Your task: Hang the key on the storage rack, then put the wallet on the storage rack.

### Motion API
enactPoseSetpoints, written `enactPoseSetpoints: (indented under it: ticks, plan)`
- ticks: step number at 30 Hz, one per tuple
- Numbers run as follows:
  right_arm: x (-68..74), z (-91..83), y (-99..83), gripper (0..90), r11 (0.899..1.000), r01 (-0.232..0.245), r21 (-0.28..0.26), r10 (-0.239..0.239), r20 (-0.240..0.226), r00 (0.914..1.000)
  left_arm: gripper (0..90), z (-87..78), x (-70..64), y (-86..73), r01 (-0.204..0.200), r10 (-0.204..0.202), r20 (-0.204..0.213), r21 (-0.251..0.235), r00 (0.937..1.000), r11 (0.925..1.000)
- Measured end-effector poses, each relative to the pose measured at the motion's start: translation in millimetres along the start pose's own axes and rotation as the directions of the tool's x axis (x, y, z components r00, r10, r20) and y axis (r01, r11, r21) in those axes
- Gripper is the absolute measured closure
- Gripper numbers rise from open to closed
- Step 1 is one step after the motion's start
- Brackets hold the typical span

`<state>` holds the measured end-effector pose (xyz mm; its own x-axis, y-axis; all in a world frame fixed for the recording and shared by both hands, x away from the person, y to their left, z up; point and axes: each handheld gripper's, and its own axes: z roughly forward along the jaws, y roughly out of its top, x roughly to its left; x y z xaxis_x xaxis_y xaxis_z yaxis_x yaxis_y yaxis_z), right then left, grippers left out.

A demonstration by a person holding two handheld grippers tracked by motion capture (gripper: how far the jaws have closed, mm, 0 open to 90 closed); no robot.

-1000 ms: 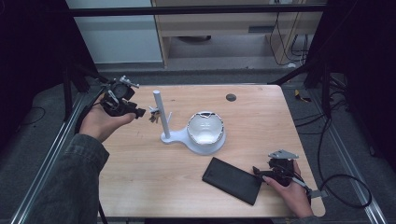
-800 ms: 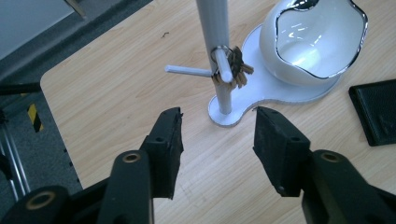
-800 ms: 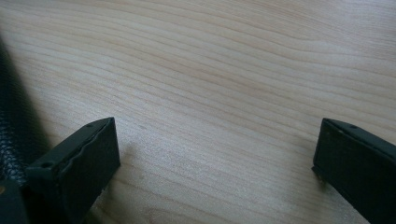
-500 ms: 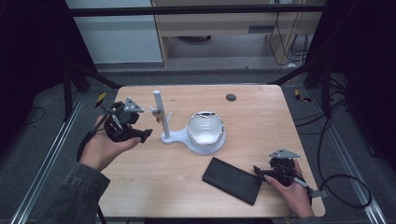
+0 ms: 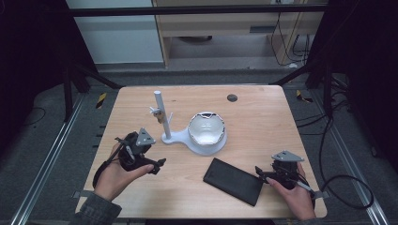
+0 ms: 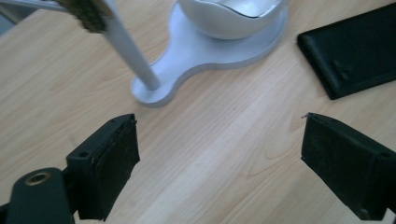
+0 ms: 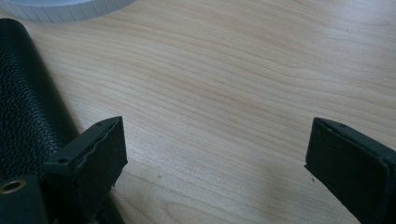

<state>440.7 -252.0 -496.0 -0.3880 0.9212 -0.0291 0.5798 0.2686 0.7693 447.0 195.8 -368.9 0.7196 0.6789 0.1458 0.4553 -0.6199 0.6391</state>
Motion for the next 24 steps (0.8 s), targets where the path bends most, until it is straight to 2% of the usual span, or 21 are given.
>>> enactPoseSetpoints:
  ticks: [4, 6, 8, 10, 12, 14, 15, 16, 18, 19, 22, 24]
  plan:
    - [-1.0, -0.8, 0.0, 5.4, 1.000, -0.009, -0.004, 0.008, -0.006, 0.9999, 10.4, 19.7, -18.7, -2.0, -0.030, 0.030, 0.037, -0.015, 0.9989, 0.9994]
    - [-0.5, -1.1, 0.1, 5.4, 1.000, -0.010, -0.004, 0.010, -0.002, 1.0000, 10.8, 29.4, -27.5, -1.9, -0.036, 0.037, 0.070, -0.016, 0.9969, 0.9992]
    - [-0.3, -1.5, 0.1, 5.3, 1.000, -0.005, -0.003, 0.005, -0.002, 1.0000, 11.3, 40.7, -37.5, -0.4, -0.073, 0.072, 0.075, 0.006, 0.9946, 0.9973]
    - [0.3, -1.8, 0.2, 5.3, 1.000, -0.010, -0.004, 0.010, -0.001, 1.0000, 11.5, 48.8, -43.3, 1.2, -0.089, 0.088, 0.090, 0.006, 0.9920, 0.9960]
    - [0.6, -2.8, 0.0, 5.2, 1.000, -0.004, -0.004, 0.004, -0.002, 1.0000, 11.9, 58.2, -48.8, 4.6, -0.098, 0.098, 0.115, -0.006, 0.9885, 0.9952]
    - [0.9, -4.4, -0.1, 5.0, 1.000, -0.009, -0.009, 0.009, -0.004, 1.0000, 12.6, 67.0, -54.0, 9.2, -0.125, 0.126, 0.129, -0.013, 0.9836, 0.9921]
    - [1.0, -4.8, -0.4, 5.0, 1.000, -0.013, -0.009, 0.013, -0.004, 0.9999, 12.6, 72.4, -57.3, 11.6, -0.142, 0.143, 0.149, -0.019, 0.9784, 0.9897]
    - [0.4, -5.5, -0.9, 4.6, 1.000, -0.008, -0.005, 0.008, -0.004, 1.0000, 12.7, 75.3, -59.1, 12.9, -0.148, 0.150, 0.156, -0.022, 0.9764, 0.9887]
    - [0.2, -7.2, -1.3, 4.3, 1.000, -0.001, -0.012, 0.001, -0.016, 0.9999, 13.7, 82.3, -63.6, 15.0, -0.152, 0.158, 0.172, -0.050, 0.9723, 0.9872]
    - [0.5, -8.0, -1.3, 4.0, 1.000, 0.000, -0.016, -0.001, -0.021, 0.9998, 14.4, 86.3, -65.6, 15.4, -0.161, 0.169, 0.190, -0.056, 0.9673, 0.9854]
    - [1.4, -11.4, -0.9, 5.8, 1.000, 0.007, -0.026, -0.008, -0.023, 0.9997, 18.7, 94.6, -70.0, 12.5, -0.154, 0.167, 0.209, -0.075, 0.9635, 0.9852]
    - [2.5, -14.0, -1.2, 6.7, 0.999, 0.011, -0.032, -0.012, -0.022, 0.9997, 21.9, 97.4, -72.4, 10.4, -0.166, 0.175, 0.222, -0.059, 0.9591, 0.9844]
